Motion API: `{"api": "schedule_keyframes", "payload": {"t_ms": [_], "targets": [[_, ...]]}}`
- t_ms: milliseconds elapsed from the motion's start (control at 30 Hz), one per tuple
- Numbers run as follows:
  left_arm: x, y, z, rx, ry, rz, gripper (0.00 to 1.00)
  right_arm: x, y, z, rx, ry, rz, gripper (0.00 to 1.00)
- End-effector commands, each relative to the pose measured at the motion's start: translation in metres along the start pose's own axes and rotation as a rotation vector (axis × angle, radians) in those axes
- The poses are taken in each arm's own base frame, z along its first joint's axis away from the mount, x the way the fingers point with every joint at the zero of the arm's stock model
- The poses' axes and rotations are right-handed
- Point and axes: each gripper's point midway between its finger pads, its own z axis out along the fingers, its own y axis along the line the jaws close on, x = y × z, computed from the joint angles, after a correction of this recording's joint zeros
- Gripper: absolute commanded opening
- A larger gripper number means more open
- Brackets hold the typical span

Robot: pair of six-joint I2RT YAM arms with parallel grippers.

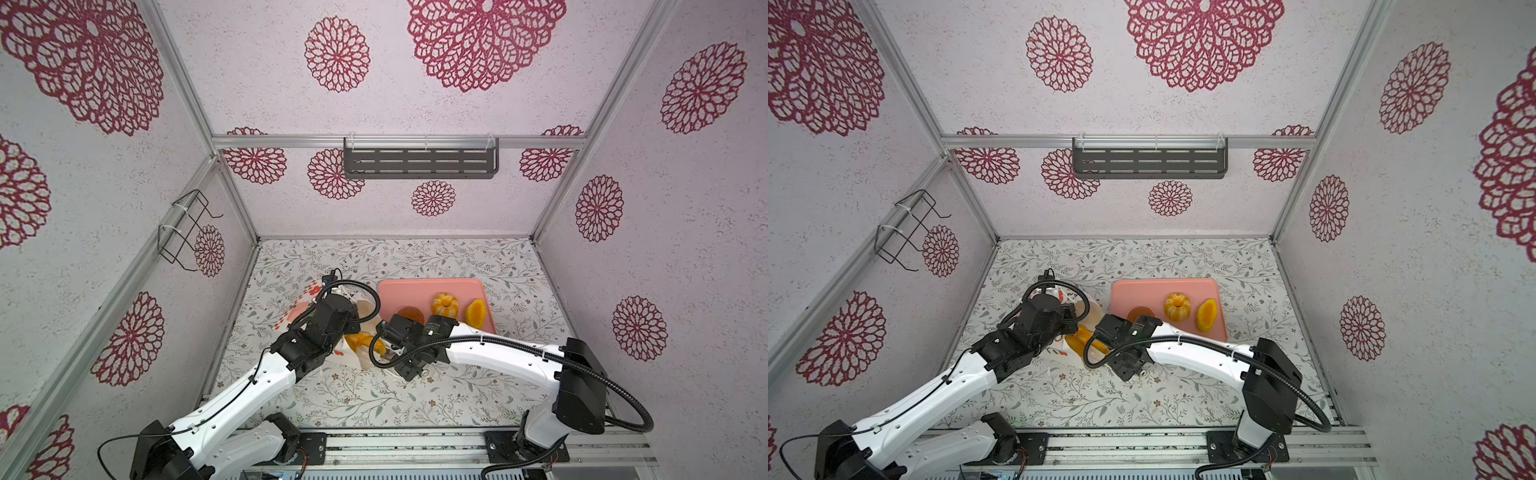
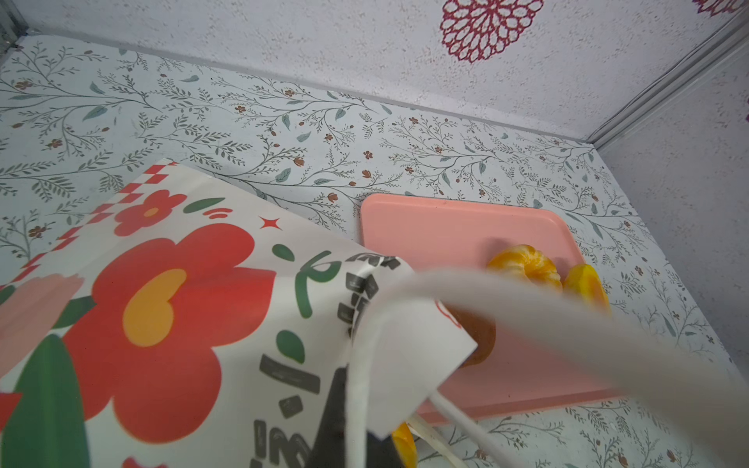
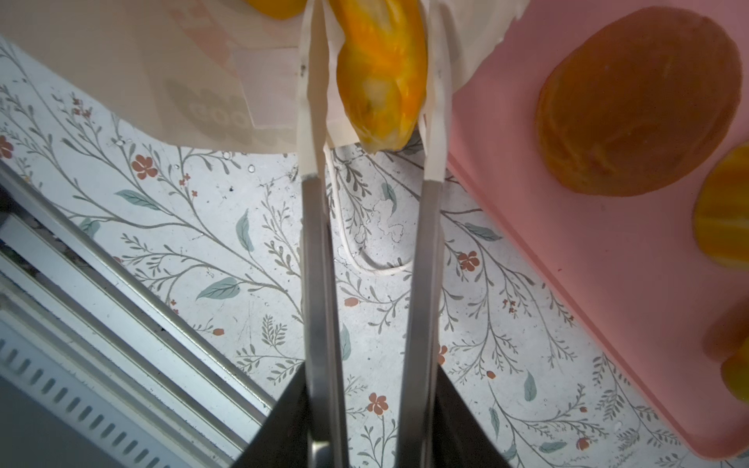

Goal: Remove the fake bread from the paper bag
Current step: 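Lift the yellow bread clear of the bag toward the tray with the right gripper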

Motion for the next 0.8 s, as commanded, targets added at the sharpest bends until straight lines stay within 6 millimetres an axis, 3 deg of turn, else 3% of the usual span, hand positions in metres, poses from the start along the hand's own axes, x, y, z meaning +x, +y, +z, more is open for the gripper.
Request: {"api": "schedule_keyframes", "payload": {"t_ms": [0,167,333,567,767], "targets": [[-0.019,-0.013,-0.007,0.048,-0.053,-0.02,0.0,0.001,-0.002,0.005,0.015,0.014,-0.022,0.41],[-0.02,-0.014,-0.007,0.05,-0.057,-0.024,0.0,0.004,0.0,0.006,0.008,0.026,-0.008,0.22],[-0.021,-0.012,-0.008,0.042,-0.06,-0.029,0.0,0.003,0.006,-0.013,-0.026,-0.015,0.016,0.0],[-0.023,-0.007,-0.008,0.013,-0.071,-0.043,0.0,0.009,0.016,-0.046,-0.125,-0.086,0.067,0.0],[-0.021,0.004,-0.004,-0.052,-0.08,-0.105,0.0,0.027,0.019,-0.056,-0.186,-0.101,0.126,0.0]]}}
